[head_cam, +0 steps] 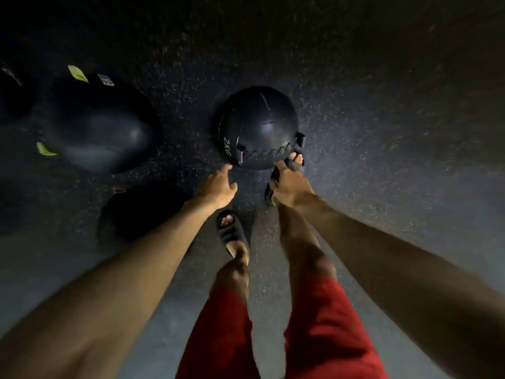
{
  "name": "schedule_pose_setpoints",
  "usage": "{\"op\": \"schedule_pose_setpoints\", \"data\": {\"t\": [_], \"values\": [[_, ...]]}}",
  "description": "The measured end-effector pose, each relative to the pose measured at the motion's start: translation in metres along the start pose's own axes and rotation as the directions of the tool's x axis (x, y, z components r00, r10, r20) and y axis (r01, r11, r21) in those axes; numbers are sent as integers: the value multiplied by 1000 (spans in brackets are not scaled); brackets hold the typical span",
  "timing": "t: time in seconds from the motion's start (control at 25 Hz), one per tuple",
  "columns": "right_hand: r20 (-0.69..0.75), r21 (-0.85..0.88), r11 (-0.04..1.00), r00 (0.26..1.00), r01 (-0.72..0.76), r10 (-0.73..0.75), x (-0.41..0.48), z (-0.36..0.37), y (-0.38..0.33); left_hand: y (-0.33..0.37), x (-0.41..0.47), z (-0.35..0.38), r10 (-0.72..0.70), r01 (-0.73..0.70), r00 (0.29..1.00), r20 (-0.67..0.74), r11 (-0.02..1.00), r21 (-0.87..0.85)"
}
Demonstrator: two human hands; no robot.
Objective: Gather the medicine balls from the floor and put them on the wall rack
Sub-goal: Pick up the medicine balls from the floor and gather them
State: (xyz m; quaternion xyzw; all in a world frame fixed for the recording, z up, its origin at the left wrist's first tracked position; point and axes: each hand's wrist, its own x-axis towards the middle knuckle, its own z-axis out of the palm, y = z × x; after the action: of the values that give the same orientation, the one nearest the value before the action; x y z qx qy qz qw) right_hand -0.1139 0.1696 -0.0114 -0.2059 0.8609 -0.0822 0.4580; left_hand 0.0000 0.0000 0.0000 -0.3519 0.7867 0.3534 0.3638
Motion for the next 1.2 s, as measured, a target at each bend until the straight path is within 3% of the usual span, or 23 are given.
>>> {"op": "schedule_pose_setpoints", "data": {"t": [0.24,0.4,0.48,0.6,0.8,0.92,1.08,1.2], "values": [[140,-45,993,984,-108,113,129,22,21,14,135,31,-85,80,996,-18,979,-188],[-8,-6,989,989,-146,146,183,27,21,26,188,36,-41,14,991,-126,977,-212],[-77,89,978,978,-188,195,219,-4,22,34,201,37,17,-48,980,-197,987,-152],[-85,136,978,982,-156,168,276,-73,28,54,221,29,-2,-27,985,-174,986,-165],[-250,308,936,935,-171,253,341,-143,11,124,285,-29,-45,12,967,-252,992,-128],[-343,235,971,930,-50,130,335,-150,5,152,319,-69,-83,55,952,-295,993,-101],[-289,143,990,956,-15,56,322,-144,4,161,362,-132,-78,90,961,-266,995,33],[-216,153,986,971,-71,103,341,-163,-18,174,392,-173,-119,110,966,-228,992,-55]]}}
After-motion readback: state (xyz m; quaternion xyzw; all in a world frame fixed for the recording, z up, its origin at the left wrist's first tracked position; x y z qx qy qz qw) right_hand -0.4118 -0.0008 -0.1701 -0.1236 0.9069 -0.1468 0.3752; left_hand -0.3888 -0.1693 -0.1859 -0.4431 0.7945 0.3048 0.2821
